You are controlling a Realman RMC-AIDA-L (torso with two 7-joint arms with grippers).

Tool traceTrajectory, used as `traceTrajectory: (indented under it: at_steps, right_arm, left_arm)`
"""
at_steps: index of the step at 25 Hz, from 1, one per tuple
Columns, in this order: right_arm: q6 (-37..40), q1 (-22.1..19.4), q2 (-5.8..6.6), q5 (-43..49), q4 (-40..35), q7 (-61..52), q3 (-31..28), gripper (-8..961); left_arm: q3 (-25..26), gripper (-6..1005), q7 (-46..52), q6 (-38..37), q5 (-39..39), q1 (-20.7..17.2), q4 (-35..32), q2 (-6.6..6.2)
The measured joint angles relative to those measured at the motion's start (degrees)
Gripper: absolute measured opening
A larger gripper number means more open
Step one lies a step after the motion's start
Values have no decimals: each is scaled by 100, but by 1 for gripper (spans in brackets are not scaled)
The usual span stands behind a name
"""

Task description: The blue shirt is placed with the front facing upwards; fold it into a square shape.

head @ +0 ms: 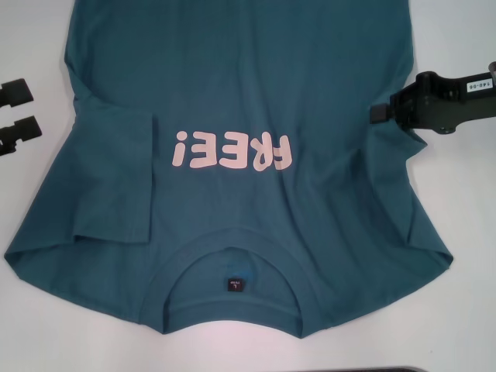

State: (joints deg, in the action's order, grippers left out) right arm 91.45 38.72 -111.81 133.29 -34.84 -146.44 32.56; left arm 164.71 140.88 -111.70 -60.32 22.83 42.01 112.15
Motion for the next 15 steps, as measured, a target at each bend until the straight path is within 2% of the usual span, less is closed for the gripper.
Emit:
traceTrajectory:
  at_steps: [5, 10, 15]
  right_arm:
    - [-114, -40, -5, -279, 63, 112, -84, 49]
    - [-361, 36, -12, -269, 164, 136, 36, 269]
    - [-518, 128, 15, -234, 164, 98, 518, 418]
  left_arm:
    - [0, 734, 1, 0, -80, -15, -5, 4]
    - [0, 734, 2, 1, -85, -22, -8, 7]
    - [-1, 735, 5, 2, -85, -24, -9, 3]
